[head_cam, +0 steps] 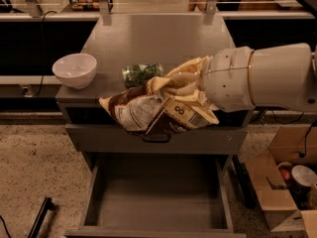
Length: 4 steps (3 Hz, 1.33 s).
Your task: Place brown chip bag into middle drawer
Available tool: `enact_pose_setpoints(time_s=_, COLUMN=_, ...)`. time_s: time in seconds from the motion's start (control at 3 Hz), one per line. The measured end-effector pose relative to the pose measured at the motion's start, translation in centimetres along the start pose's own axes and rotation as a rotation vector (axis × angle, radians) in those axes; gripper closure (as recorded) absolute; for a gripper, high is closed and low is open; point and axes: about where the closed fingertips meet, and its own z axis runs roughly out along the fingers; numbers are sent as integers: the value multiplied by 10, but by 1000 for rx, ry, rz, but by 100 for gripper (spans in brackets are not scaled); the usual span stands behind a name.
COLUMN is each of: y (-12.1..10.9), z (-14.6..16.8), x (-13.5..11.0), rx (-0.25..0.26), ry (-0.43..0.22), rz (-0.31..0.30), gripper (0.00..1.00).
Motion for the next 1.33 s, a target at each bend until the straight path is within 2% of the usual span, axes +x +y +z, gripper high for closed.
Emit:
enact_pose_setpoints(time_s=0.33, y=26, z=12, x=24, rx=-101, ry=-7, rz=-12, gripper=100)
enact_pose_setpoints(time_s=0.67, y=65, z=22, x=61, rx=-212, ry=-33, rz=3, gripper=100)
enact_pose_setpoints(time_s=1.0, y=95, z=30, x=102, rx=-287, ry=-67, rz=18, gripper=100)
enact_pose_setpoints(time_s=1.33, y=132, z=44, x=154, rx=-399, ry=-200, rz=80, gripper=100)
